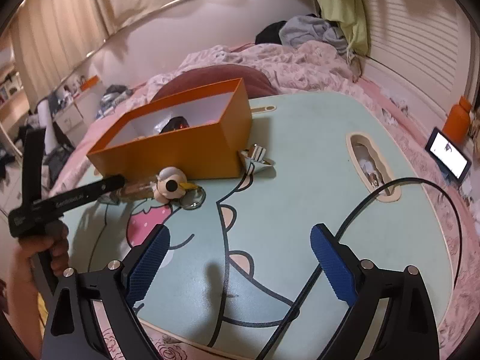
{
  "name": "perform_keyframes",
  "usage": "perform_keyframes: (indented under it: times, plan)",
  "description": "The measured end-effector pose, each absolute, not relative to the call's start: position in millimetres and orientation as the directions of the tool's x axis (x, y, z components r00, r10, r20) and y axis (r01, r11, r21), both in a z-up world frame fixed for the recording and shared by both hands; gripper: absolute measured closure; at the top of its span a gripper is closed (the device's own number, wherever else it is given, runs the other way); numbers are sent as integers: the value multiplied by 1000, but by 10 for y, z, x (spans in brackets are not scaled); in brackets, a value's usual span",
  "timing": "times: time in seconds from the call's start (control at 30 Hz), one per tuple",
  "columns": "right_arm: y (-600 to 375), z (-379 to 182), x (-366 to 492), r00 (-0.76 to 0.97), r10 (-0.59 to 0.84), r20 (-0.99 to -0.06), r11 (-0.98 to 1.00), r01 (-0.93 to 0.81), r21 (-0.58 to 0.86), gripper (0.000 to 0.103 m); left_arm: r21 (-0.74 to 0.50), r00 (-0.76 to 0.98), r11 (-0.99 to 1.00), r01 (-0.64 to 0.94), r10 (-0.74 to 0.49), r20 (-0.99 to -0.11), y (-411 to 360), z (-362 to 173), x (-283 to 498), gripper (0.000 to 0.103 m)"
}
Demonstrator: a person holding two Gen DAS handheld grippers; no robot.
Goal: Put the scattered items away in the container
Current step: 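Grasp the brown carton with the left gripper while the right gripper grasps the silver piece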
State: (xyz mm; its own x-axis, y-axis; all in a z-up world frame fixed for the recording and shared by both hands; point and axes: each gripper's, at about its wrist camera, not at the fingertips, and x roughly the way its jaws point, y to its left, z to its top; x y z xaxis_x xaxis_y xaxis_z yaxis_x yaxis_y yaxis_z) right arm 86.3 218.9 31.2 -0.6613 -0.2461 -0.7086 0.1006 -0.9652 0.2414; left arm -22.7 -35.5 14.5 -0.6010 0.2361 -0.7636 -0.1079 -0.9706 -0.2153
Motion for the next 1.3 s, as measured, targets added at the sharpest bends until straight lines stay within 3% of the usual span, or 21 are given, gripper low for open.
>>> perform_keyframes:
  times: [0.4, 0.5, 0.6, 0.67, 0.77, 0.87, 1.0, 1.2, 1.3]
  plan:
    - [2241, 301, 822, -649, -262, -714, -957, 78, 280, 10, -261, -631, -965, -10, 208, -747, -676, 95, -138, 33]
    - [2234, 297, 819, -647, -264, -715, -956, 76, 284, 10, -207, -636, -978, 18, 148, -757, -691, 86, -144, 33]
    - [2218, 291, 817, -646, -264, -717, -956, 75, 284, 10, -66, -623, -997, -29, 70, -779, -533, 72, -136, 46]
    - [2230, 290, 811, -645, -265, -717, -956, 76, 284, 10, -27, -623, -997, -77, 69, -779, -434, 62, -113, 46]
    - [2246, 292, 766, -636, -281, -718, -951, 84, 298, 17, -34, -622, -996, -86, 80, -779, -410, 66, -110, 46]
    - [2326, 309, 648, -633, -295, -716, -943, 73, 324, 19, -67, -612, -994, -81, 103, -784, -426, 104, -56, 46]
    - [2359, 355, 358, -649, -197, -735, -976, 60, 208, 23, -205, -644, -974, -91, 215, -735, -514, 292, 253, 46]
    - [2158, 243, -27, -566, -137, -813, -987, 146, 64, 45, -166, -672, -982, -89, 182, -718, -506, 450, 497, 46]
    - [2088, 188, -164, -529, -137, -838, -982, 185, 44, 46, -173, -682, -981, -92, 189, -706, -518, 516, 518, 46]
